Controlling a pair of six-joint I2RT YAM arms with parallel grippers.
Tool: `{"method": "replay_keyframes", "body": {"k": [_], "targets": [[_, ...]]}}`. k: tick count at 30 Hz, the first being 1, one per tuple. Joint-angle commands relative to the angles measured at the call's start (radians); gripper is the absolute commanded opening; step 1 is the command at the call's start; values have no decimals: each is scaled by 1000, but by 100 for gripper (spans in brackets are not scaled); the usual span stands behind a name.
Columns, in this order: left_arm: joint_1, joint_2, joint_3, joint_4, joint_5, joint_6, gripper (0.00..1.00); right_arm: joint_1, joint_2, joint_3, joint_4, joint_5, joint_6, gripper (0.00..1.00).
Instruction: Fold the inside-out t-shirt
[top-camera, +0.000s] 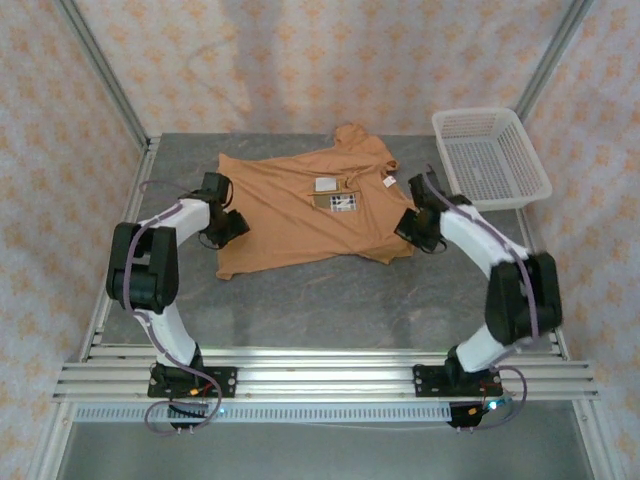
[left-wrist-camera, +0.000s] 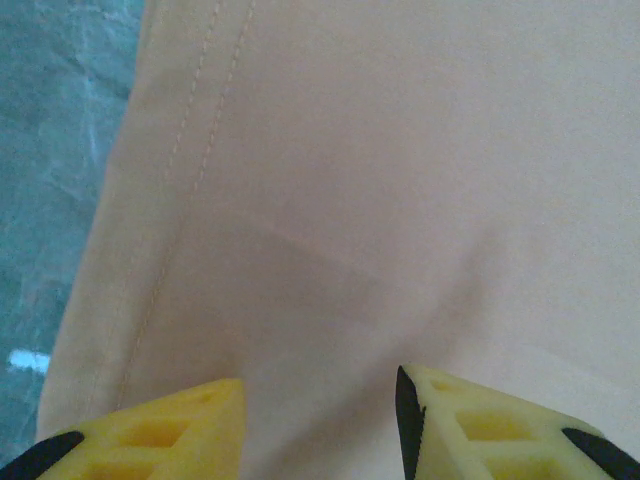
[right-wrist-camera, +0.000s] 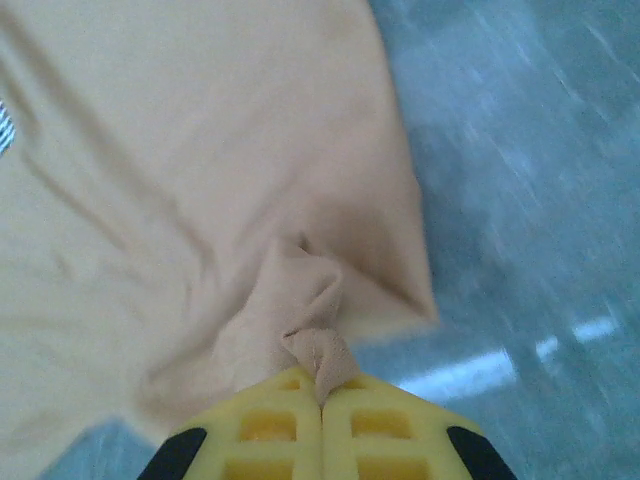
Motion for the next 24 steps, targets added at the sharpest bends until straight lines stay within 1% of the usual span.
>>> {"method": "replay_keyframes", "body": {"k": [1,2,4,7,8,9,10,11,13,14,15,18,19,21,23,24], "targets": [[0,49,35,-37,-42,13,45,50,-185,-189,-45,-54,109,2],[0,56,35,-35,-37,14,45,66,-240,-244,-37,-68,143,2],[0,69,35,-36,-31,19,45,113,-367,-361,-18,-96,225,7],[-2,71,32,-47,-31,27,45,181,-529,-488,-5,-125,350,11],[-2,67,33,-52,-33,27,45,198,-577,-518,-12,-125,385,17],[-2,62,32,-58,-37,27,45,212,-632,-547,-22,-126,415,28],[-2,54,33,-64,-39,56,46,217,-688,-564,-47,-116,438,37],[-2,49,33,-71,-42,60,46,219,-731,-570,-70,-102,448,44],[-2,33,44,-89,-48,65,46,219,-798,-557,-118,-51,445,56],[-3,26,51,-99,-48,67,46,219,-807,-541,-127,-27,433,59],[-5,17,61,-113,-45,72,46,219,-797,-521,-124,-3,413,62],[-25,-31,86,-152,-46,84,46,218,-675,-458,-56,23,358,61],[-32,-49,91,-160,-41,88,46,217,-611,-435,-14,22,342,60],[-37,-82,88,-160,-12,88,47,216,-483,-379,53,23,312,52],[-37,-106,70,-151,19,83,47,211,-363,-316,94,60,283,47],[-37,-116,49,-133,40,77,47,202,-310,-287,129,56,262,46]]}}
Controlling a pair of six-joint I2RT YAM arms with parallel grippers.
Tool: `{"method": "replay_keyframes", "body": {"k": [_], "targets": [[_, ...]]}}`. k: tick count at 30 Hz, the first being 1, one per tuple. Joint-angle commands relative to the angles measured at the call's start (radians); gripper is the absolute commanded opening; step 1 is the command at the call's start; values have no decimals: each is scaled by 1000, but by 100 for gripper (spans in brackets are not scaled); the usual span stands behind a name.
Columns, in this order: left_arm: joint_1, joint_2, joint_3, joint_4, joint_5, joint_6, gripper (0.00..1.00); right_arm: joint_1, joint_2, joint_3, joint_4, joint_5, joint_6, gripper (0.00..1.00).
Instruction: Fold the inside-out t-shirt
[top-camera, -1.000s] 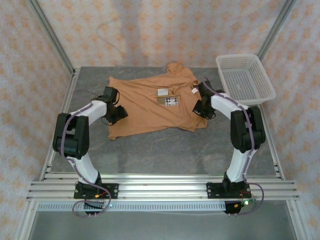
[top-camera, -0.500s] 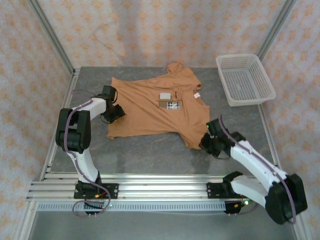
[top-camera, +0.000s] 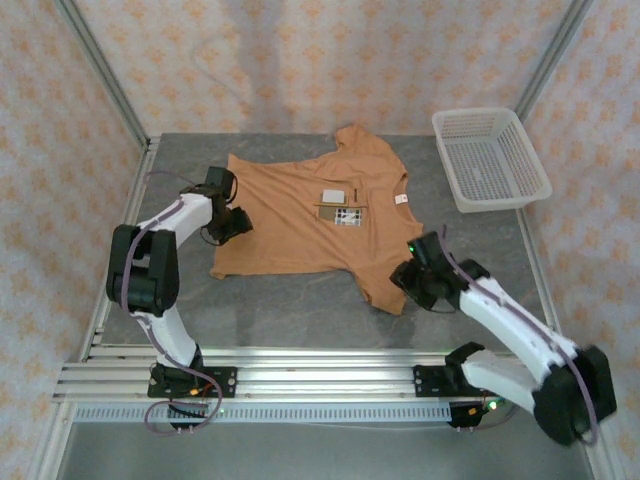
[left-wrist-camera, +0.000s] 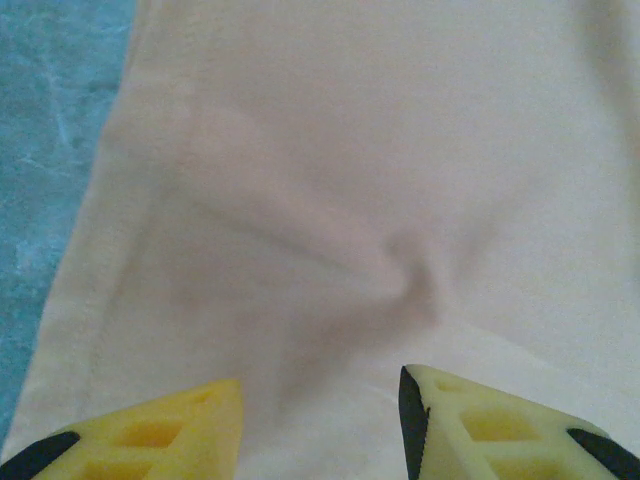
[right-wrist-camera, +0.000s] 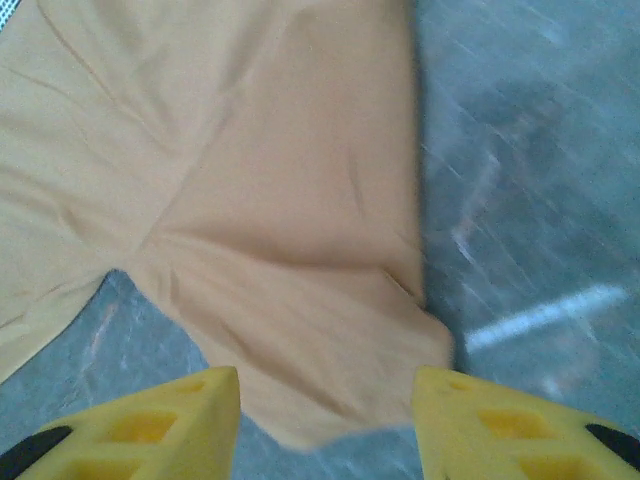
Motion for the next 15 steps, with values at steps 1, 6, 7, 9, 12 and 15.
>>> {"method": "replay_keyframes", "body": {"k": [1,6,7,9,12,15], "targets": [[-3,-59,-28,-3,51,6,47,-24,164,98,127,59,-82,45],[6,-12,-76,33,40,8,47,-119,437,200,178,60,-166,41],[9,2,-81,50,32,4,47,-144,490,213,190,61,-180,41],[12,36,-77,65,1,8,47,-184,580,250,203,60,-210,40],[20,93,-47,57,-62,31,47,-224,701,328,204,71,-246,40],[27,125,-35,46,-102,46,47,-241,797,415,191,85,-277,40]]}}
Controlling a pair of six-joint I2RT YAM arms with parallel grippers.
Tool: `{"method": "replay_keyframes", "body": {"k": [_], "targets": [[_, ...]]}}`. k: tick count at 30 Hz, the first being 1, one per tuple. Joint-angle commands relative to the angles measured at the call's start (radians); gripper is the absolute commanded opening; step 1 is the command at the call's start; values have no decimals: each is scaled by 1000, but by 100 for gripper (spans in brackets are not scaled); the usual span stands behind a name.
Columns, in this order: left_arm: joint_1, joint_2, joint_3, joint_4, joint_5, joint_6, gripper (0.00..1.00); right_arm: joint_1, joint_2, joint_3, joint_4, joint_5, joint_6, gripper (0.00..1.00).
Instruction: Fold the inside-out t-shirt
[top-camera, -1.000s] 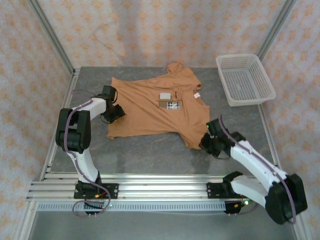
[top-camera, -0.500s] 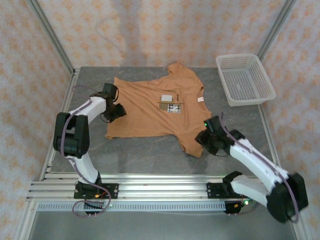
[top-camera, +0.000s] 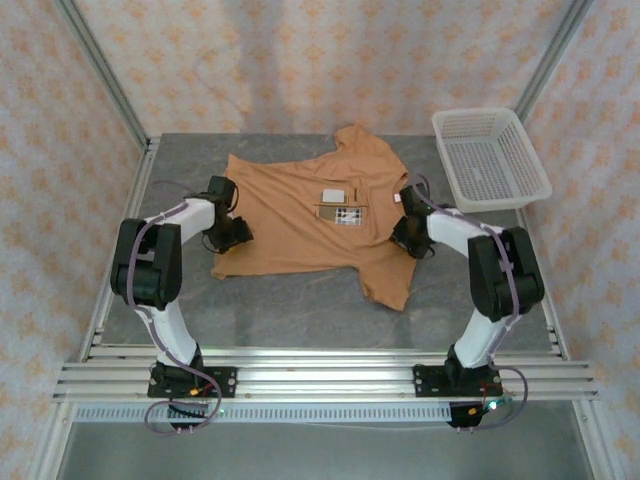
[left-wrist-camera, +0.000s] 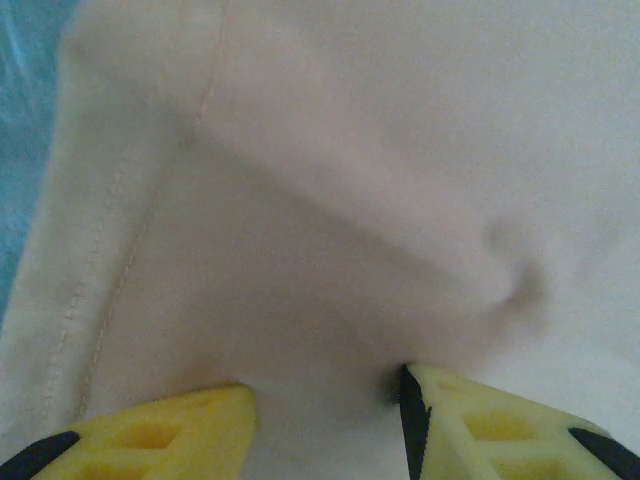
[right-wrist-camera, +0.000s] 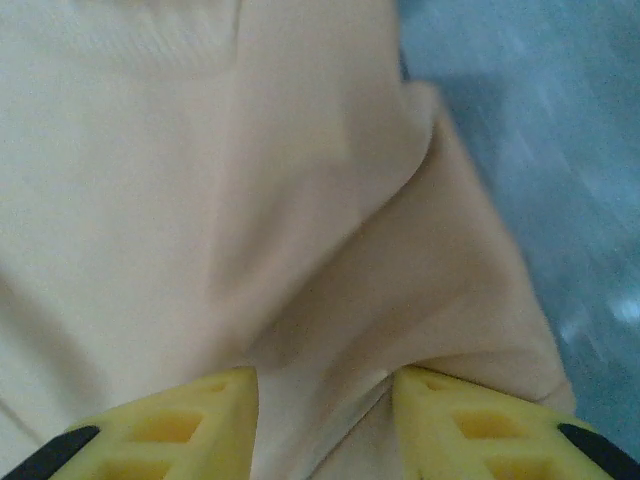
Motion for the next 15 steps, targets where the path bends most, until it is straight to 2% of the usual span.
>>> {"method": "replay_keyframes", "body": {"k": [1,6,9,12,13,14,15], "targets": [[14,38,1,8,-103,34,47,-16,120,63,-20,52,-73,40],[1,-87,-67,18,-188,48,50,-17,120,146,-75,50,-103,44],[-8,-239,-126,26,-268,40,56,-14,35,139,-113,50,-112,48],[-8,-378,-184,47,-271,32,65,8,-81,97,-155,77,-115,51],[-8,-413,-199,53,-254,24,69,25,-123,74,-155,70,-108,51],[-4,-438,-212,55,-214,10,89,47,-162,45,-153,54,-95,51],[-1,-454,-224,63,-159,3,100,72,-194,22,-147,39,-86,50]]}}
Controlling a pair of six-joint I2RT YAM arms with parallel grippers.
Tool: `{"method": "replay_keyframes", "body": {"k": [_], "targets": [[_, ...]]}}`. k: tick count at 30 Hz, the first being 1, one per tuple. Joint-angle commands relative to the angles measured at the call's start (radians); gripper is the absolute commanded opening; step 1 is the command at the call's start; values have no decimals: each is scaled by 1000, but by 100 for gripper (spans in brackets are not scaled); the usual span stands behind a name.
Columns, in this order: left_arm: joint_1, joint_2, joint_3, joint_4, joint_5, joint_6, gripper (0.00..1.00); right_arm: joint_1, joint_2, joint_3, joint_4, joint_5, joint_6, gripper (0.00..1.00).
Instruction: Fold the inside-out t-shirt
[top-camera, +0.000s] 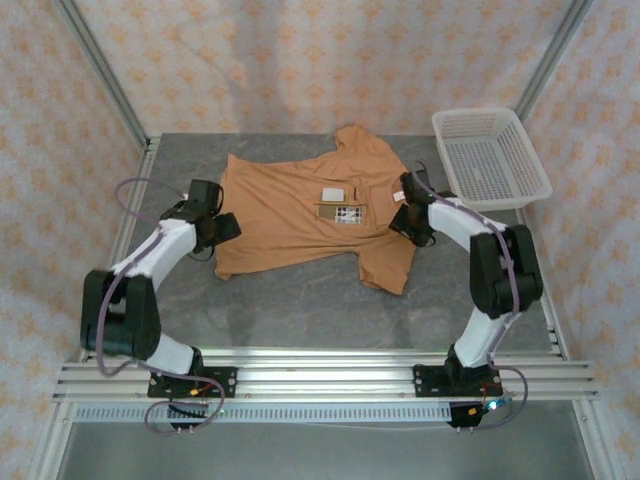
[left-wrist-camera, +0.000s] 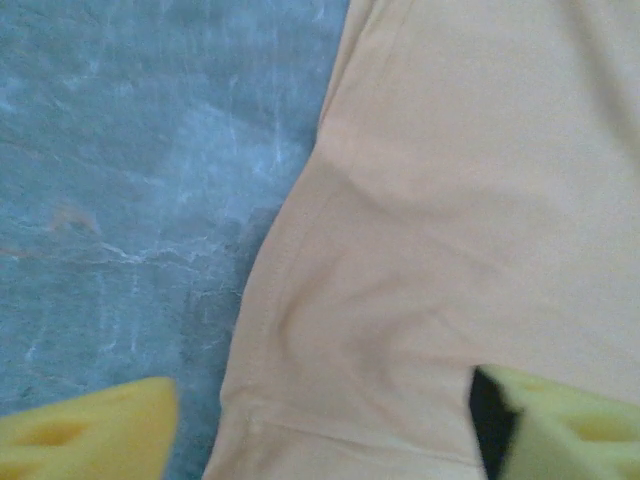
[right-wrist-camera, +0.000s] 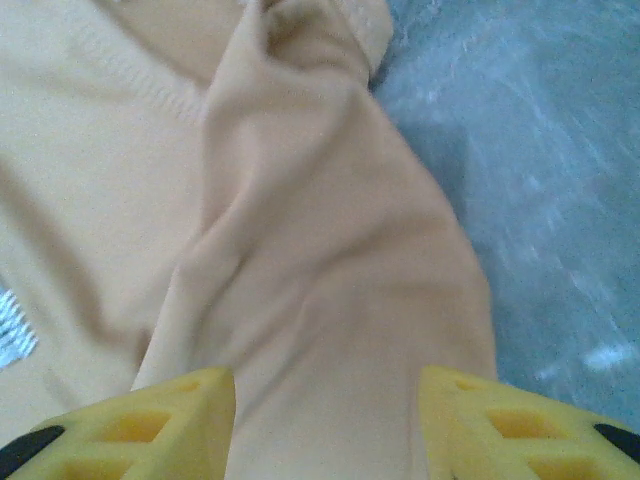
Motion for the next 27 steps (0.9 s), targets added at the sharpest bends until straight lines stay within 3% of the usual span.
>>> {"method": "replay_keyframes", "body": {"k": [1,7,10,18,27], "targets": [[2,-69,-56,39,96,-25,100,90,-150,-69,-52,-6,15,48],[43,-139,-162,122,182,-60,100,307,-239,-184,-13,-10,62,42],[49,-139,-150,98,161,-61,100,363,-210,-209,56,-20,71,42],[49,-152,-152,79,158,-61,99,412,-69,-152,93,-42,73,42],[49,-136,-151,67,142,-51,99,429,-43,-218,53,-47,82,42]]}}
